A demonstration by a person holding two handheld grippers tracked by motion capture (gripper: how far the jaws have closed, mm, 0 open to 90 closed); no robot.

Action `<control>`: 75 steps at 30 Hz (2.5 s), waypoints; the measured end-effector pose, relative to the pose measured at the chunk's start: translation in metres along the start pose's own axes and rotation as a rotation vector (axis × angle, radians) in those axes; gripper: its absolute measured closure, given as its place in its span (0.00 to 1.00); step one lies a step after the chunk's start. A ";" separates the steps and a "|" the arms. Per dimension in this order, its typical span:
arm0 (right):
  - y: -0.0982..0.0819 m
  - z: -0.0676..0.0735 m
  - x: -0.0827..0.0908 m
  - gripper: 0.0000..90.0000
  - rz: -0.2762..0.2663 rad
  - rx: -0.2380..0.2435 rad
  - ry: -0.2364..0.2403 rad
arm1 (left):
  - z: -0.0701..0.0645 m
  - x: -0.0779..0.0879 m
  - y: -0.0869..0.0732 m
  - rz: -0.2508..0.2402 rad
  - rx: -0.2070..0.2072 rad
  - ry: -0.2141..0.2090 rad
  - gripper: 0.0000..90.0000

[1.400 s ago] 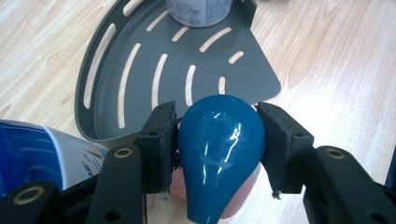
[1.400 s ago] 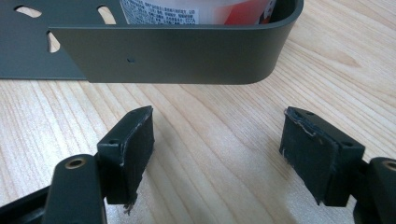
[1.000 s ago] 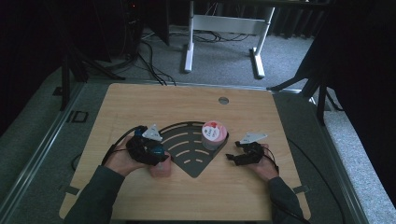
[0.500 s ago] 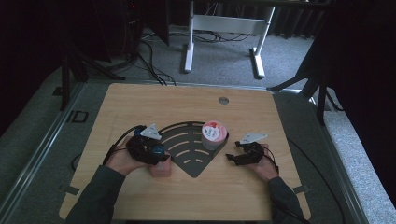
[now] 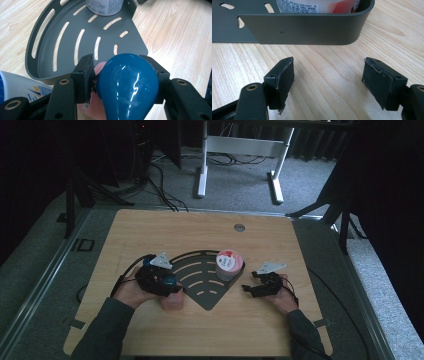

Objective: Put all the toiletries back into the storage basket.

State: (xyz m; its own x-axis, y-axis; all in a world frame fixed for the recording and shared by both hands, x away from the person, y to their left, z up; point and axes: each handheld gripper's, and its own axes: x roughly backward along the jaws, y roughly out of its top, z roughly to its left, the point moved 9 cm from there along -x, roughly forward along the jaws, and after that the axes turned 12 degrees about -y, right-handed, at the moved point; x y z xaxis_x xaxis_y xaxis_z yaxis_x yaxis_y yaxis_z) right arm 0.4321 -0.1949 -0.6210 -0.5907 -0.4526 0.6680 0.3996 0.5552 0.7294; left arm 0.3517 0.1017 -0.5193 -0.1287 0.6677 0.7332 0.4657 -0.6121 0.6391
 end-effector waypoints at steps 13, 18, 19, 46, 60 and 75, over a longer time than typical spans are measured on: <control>0.000 0.000 0.000 0.28 0.000 0.000 0.000 | -0.004 0.000 0.002 0.011 -0.040 0.059 0.59; 0.000 0.000 0.000 0.28 0.000 0.000 0.000 | -0.005 0.000 0.003 0.006 -0.037 0.066 0.59; 0.000 0.000 0.000 0.28 0.000 0.000 0.000 | -0.005 0.000 0.003 0.007 -0.036 0.069 0.59; 0.000 0.000 0.000 0.28 0.001 0.001 0.001 | -0.020 -0.005 0.014 0.029 -0.050 0.040 0.59; 0.000 0.000 0.000 0.28 0.001 0.001 0.001 | -0.029 -0.015 0.025 0.038 -0.074 0.010 0.59; 0.000 0.000 0.000 0.28 0.000 0.000 0.001 | -0.039 -0.028 0.042 0.038 -0.102 -0.018 0.59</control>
State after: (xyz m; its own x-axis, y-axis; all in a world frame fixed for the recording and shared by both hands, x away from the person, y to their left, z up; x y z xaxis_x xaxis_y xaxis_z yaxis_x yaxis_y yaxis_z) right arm 0.4320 -0.1948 -0.6211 -0.5895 -0.4534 0.6685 0.3994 0.5557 0.7292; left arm 0.3409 0.0411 -0.5042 -0.0961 0.6503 0.7535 0.3779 -0.6765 0.6321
